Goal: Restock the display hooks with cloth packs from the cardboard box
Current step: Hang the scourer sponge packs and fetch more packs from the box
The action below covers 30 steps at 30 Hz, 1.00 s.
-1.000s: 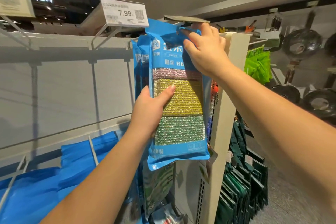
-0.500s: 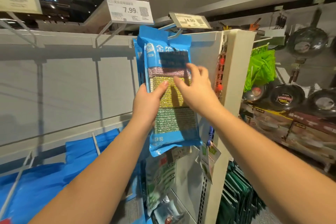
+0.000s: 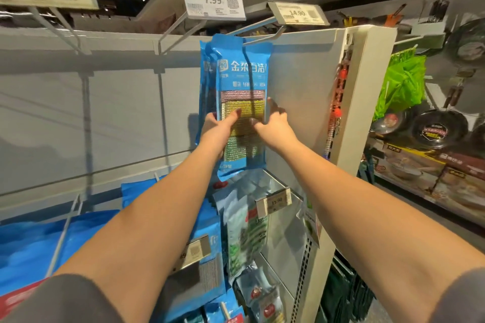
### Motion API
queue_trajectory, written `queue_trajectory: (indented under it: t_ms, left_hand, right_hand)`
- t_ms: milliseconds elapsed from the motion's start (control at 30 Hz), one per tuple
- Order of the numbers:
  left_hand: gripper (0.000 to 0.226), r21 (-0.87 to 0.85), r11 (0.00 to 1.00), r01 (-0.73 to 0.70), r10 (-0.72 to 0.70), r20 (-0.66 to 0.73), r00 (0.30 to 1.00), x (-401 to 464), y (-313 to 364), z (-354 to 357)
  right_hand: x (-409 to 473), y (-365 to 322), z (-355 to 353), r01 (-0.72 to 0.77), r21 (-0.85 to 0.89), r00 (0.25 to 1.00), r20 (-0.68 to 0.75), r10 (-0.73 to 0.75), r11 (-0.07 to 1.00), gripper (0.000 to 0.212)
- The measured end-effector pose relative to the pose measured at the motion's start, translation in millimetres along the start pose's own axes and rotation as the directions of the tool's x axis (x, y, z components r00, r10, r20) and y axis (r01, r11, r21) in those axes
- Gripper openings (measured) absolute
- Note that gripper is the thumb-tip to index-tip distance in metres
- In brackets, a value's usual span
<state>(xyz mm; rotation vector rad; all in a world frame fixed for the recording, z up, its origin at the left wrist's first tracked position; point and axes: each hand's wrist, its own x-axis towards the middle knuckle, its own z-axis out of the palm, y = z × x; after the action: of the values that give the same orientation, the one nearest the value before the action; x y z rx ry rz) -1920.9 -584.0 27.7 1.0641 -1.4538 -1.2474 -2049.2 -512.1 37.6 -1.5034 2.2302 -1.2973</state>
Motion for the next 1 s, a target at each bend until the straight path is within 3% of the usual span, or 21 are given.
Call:
queue_trajectory:
  t_ms: [133,233,400,533,633,733,833,1000]
  left_hand:
    - [0.092,0.033,0.994,0.104,-0.104,0.009,0.995,-11,-4,-14]
    - [0.081,0.129,0.982,0.141,-0.128,-0.104,0.986,-33,-10,-35]
    - [0.046,0.269,0.962,0.037,0.020,-0.206,0.978,-120,-34,-72]
    - [0.014,0.370,0.929,-0.030,0.107,-0.189,0.976,-225,-63,-109]
    - [0.010,0.413,0.910,0.042,0.039,-0.184,0.982,-332,-104,-155]
    - [0.013,0.546,0.804,0.233,-0.127,-0.225,0.966,-434,-148,-214]
    - [0.035,0.574,0.708,0.413,-0.250,-0.343,0.905,-526,-180,-274]
    - [0.034,0.490,0.589,0.642,-0.375,-0.539,0.755,-671,-221,-369]
  right_hand:
    - [-18,5,-6,0.024,-0.056,1.000,0.000,-0.024,0.998,0.072]
    - [-46,7,-18,0.036,-0.093,0.998,0.056,-0.031,0.995,0.064]
    - [-122,7,-31,0.131,-0.150,0.978,0.181,-0.103,0.980,0.056]
    - [-204,13,-19,0.227,-0.158,0.934,0.316,-0.169,0.961,0.048]
    - [-289,17,11,0.314,-0.165,0.831,0.524,-0.186,0.935,0.049]
    - [-372,13,46,0.377,-0.149,0.702,0.689,-0.177,0.914,0.048]
    - [-447,-3,86,0.490,-0.106,0.548,0.809,-0.211,0.865,0.045]
    - [-580,-39,160,0.614,0.021,0.331,0.901,-0.281,0.789,0.044]
